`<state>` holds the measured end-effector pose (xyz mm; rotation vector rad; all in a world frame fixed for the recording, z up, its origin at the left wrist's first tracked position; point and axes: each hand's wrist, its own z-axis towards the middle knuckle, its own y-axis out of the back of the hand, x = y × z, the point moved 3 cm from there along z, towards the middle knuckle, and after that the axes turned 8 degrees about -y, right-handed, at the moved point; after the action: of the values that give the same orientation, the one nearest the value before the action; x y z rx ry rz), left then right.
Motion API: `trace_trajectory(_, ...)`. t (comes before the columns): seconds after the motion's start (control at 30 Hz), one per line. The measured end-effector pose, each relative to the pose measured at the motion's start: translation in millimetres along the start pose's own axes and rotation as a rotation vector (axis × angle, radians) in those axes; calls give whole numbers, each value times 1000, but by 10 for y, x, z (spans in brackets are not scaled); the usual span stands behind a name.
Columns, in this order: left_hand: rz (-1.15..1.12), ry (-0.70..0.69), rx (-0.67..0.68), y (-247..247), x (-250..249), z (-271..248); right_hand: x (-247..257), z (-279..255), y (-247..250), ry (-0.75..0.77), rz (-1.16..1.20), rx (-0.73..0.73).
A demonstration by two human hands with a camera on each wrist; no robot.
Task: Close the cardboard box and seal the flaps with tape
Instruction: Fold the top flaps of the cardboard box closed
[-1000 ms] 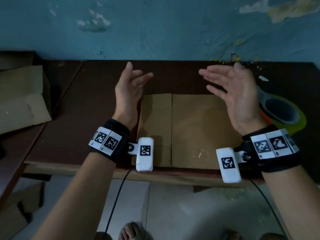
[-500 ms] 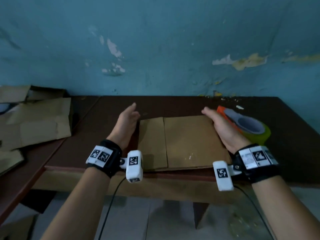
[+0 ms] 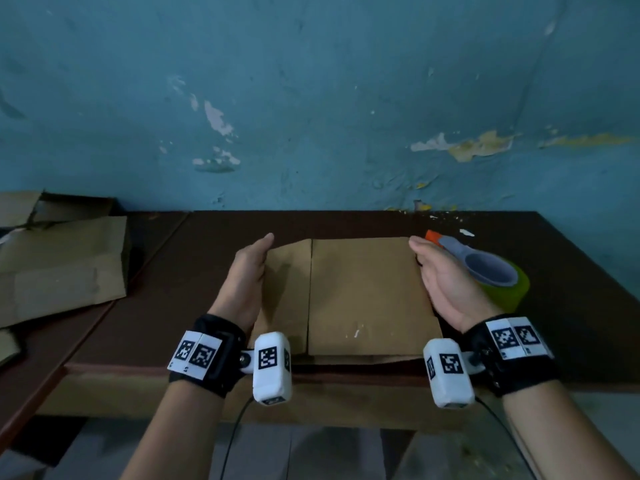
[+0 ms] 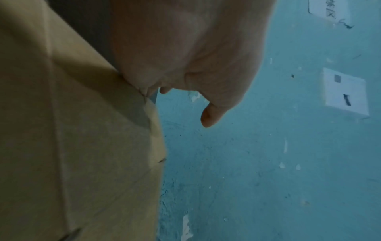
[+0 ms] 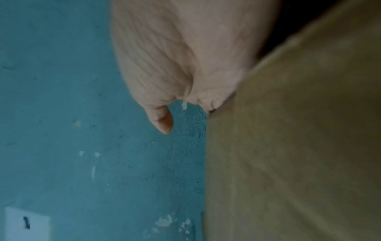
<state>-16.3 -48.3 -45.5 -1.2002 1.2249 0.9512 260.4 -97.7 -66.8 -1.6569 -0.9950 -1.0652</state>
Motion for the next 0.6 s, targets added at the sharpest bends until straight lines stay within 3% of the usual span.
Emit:
trace_trajectory(0.23, -86, -128, -2, -142, -171, 11, 238, -236, -108, 178, 26, -42)
trace_trajectory(0.37, -249, -259, -112, -138, -310, -13, 295, -303, -163, 292, 13, -62)
trace_trajectory(0.5, -315, -318, -161, -159, -308, -50, 362, -306, -204, 328, 74, -1)
trace_trajectory(0.6, -321, -394, -115, -205, -291, -61, 369, -317, -231, 304, 116, 85)
